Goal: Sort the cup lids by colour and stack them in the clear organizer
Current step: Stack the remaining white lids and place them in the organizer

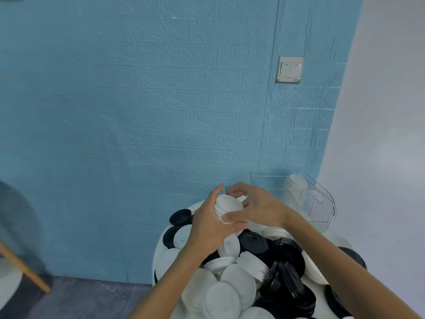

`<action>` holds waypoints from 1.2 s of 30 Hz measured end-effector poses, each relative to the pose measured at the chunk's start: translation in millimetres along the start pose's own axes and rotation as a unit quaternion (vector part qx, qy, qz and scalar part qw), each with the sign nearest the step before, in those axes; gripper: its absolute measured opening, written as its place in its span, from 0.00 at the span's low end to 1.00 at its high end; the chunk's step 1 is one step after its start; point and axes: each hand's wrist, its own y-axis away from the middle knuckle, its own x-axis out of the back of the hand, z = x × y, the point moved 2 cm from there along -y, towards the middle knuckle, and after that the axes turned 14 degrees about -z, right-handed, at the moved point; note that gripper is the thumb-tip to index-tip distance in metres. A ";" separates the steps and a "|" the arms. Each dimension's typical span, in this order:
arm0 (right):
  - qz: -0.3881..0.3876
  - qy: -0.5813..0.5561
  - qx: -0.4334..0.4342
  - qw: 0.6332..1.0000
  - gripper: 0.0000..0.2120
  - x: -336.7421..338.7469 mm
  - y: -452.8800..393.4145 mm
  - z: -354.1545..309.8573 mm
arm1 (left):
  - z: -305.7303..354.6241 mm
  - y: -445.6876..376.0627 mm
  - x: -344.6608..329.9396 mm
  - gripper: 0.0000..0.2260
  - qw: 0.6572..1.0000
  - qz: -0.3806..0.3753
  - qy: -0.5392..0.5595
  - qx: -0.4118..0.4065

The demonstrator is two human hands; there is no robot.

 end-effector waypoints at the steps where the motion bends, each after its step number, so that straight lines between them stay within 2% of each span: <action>1: 0.001 -0.005 0.007 1.000 0.33 -1.0 1.7 -1.0 | 3.1 2.9 -1.0 0.50 1.000 0.006 0.000 0.004; 4: 0.011 -0.009 0.025 1.000 0.27 -6.1 6.3 -5.2 | 8.1 11.8 -5.1 0.47 0.999 0.035 0.023 -0.004; 7: 0.004 -0.013 0.028 1.000 0.28 -10.3 11.0 -4.9 | 8.2 18.0 -11.1 0.45 0.997 0.062 0.034 -0.015; 9: -0.028 -0.036 0.037 0.998 0.28 -15.1 12.8 -0.8 | 6.1 20.6 -14.7 0.39 0.996 0.077 0.032 -0.008; 10: -0.038 -0.064 0.042 0.996 0.24 -18.4 13.3 1.4 | 5.0 22.1 -15.5 0.36 0.996 0.083 0.031 -0.002; 13: 0.034 -0.124 -0.001 0.992 0.14 -15.8 9.8 17.9 | 3.8 24.3 -12.3 0.30 0.993 0.109 0.034 0.003; 15: 0.053 -0.071 -0.050 0.995 0.12 -10.2 11.1 32.4 | 1.8 25.1 -11.0 0.26 0.993 0.111 0.043 0.006; 17: -0.049 0.040 -0.106 0.992 0.16 -13.4 16.0 43.2 | -1.9 28.5 -10.4 0.26 0.994 0.107 0.034 0.010; 19: -0.155 0.118 -0.150 0.969 0.25 -21.6 24.9 46.3 | -3.0 30.4 -9.5 0.27 0.994 0.105 0.035 0.008; 21: -0.211 0.158 -0.168 0.950 0.32 -26.3 31.6 41.4 | -1.1 31.3 -9.2 0.28 0.994 0.102 0.043 0.002; 23: -0.247 0.187 -0.182 0.933 0.34 -32.0 34.5 36.5 | -1.1 31.5 -9.7 0.28 0.995 0.090 0.048 0.002; 28: -0.240 0.228 -0.180 0.926 0.36 -43.6 40.0 34.0 | 4.1 35.5 -10.2 0.28 0.995 0.084 0.052 -0.010; 33: -0.249 0.201 -0.193 0.928 0.35 -40.7 48.0 36.6 | 9.3 38.4 -10.7 0.28 0.995 0.082 0.052 -0.024; 36: -0.241 0.191 -0.199 0.931 0.31 -38.6 52.2 39.6 | 10.7 39.9 -11.5 0.28 0.995 0.079 0.056 -0.031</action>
